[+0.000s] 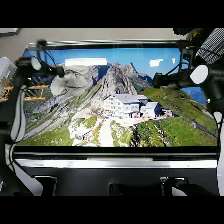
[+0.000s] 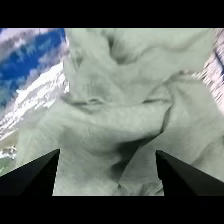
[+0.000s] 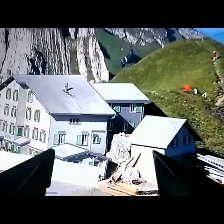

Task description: Fold the clothes and pants, and hang the long-sleeved shirts on hangers.

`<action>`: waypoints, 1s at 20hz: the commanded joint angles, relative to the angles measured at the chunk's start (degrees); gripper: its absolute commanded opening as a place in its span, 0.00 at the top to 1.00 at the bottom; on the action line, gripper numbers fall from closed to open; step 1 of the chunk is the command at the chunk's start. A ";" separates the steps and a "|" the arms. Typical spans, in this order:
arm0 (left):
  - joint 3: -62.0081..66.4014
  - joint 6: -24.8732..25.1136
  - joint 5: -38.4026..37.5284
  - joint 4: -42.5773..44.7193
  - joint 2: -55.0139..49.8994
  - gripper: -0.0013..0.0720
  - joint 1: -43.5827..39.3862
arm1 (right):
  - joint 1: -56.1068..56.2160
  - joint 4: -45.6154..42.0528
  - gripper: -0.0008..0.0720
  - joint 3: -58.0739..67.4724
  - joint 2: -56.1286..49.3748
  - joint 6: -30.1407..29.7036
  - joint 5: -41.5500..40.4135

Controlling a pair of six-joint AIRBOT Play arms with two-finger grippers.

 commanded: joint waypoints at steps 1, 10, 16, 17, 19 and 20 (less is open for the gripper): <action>-2.47 2.58 3.85 4.02 -5.33 0.01 -0.90 | 0.02 0.87 0.04 -0.02 -1.22 -0.74 2.80; -2.47 0.90 8.04 4.24 -9.38 0.21 -3.39 | 0.02 1.22 0.07 0.00 -1.25 -1.75 3.43; -0.09 1.75 0.94 3.41 -4.96 0.96 -3.98 | 0.00 2.93 0.07 0.02 -0.63 -2.82 -0.57; 0.00 1.81 2.58 3.48 -1.53 0.96 -4.55 | 0.00 1.99 0.07 0.15 -0.09 -3.02 -2.89; -0.02 1.97 6.58 3.80 7.69 0.96 -6.12 | 0.00 -1.84 0.07 2.03 1.07 -2.99 -5.53; -0.02 1.97 7.39 3.58 12.90 0.96 -7.15 | 0.00 -4.37 0.07 3.65 1.49 -2.93 -5.29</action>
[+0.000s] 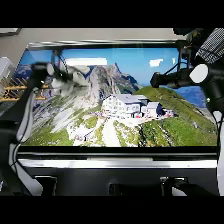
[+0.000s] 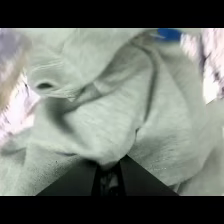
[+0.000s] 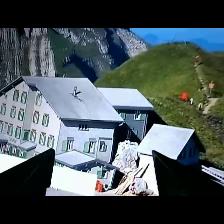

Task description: Fold the clothes and pants, and hang the long-sleeved shirts on hangers.

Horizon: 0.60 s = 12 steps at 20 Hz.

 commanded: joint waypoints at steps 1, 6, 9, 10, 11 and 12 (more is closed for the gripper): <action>0.33 0.37 2.29 -0.15 14.97 0.96 -2.99 | 0.00 -7.78 0.07 4.31 1.70 0.35 -2.54; -4.15 0.37 -7.78 -6.62 36.46 0.96 -14.88 | 0.00 -18.95 0.07 14.38 6.91 0.79 7.10; -12.98 -0.22 -9.38 -7.78 43.95 0.96 -26.97 | 0.00 -22.53 0.07 15.78 13.16 2.16 11.63; -17.09 -1.57 -9.35 -7.41 45.18 0.96 -30.56 | 0.00 -22.62 0.07 15.78 15.13 2.27 13.09; -21.51 -1.77 -9.27 -7.41 45.57 0.96 -33.40 | 0.00 -22.62 0.07 15.76 17.03 2.29 15.17; -25.92 -1.75 -8.31 -7.43 45.42 0.95 -35.56 | 0.00 -22.60 0.07 15.76 18.60 2.73 18.18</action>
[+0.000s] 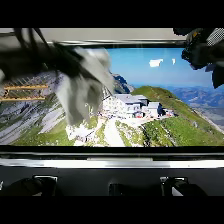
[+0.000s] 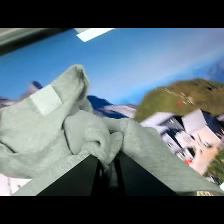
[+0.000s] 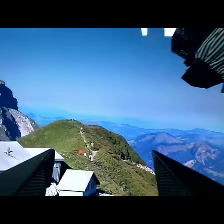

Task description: Fold the clothes and pants, and hang the long-sleeved shirts on hangers.

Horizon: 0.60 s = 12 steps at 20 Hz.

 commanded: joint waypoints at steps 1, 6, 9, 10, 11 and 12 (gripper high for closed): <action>-15.37 -0.85 3.50 -0.98 2.99 0.95 -10.23 | 0.00 -2.38 0.07 0.83 5.92 1.11 10.43; -34.86 -3.23 26.75 -14.62 -9.20 0.73 -15.65 | 0.00 -1.90 0.07 0.50 5.81 1.55 24.85; -30.60 -2.67 23.67 -21.77 -11.45 0.02 -14.91 | 0.00 -1.81 0.06 0.50 1.18 1.46 20.76; -27.54 -1.51 19.82 -20.04 -10.21 0.02 -13.22 | -0.02 -1.75 0.05 0.52 -1.16 1.44 18.51; -23.61 -1.09 14.12 -16.65 -8.33 0.02 -10.43 | -1.46 -0.24 0.05 0.52 -4.11 1.44 16.13; -19.89 -1.09 8.11 -13.00 -6.34 0.02 -7.06 | -4.55 4.59 0.05 0.52 -7.06 1.46 15.47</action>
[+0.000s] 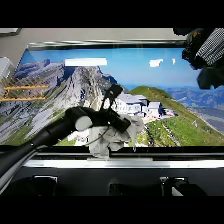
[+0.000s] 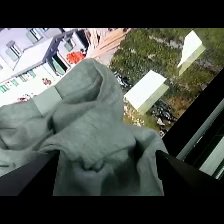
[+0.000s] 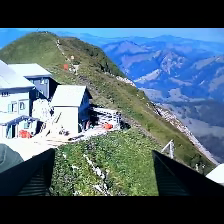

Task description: Fold the clothes and pants, and hang the long-sleeved shirts on hangers.

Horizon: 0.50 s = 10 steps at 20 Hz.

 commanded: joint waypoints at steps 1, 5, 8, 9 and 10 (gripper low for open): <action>9.38 0.76 -16.63 6.01 4.17 0.02 9.05 | -8.37 13.90 0.05 0.00 -9.46 -0.04 -1.46; 6.51 2.08 -39.45 4.52 11.43 0.03 29.64 | -24.81 43.47 0.07 -0.42 -22.97 -0.90 13.49; -14.34 3.78 -38.73 -4.76 16.57 0.20 38.73 | -25.11 38.51 0.07 -7.52 -24.83 -4.85 15.72; -22.91 3.76 -34.99 -9.44 18.12 0.20 39.76 | -24.63 39.34 0.07 -11.41 -24.22 -5.42 12.09; -30.08 4.00 -31.06 -14.12 18.99 0.20 39.71 | -24.15 40.22 0.07 -15.63 -23.63 -6.01 8.41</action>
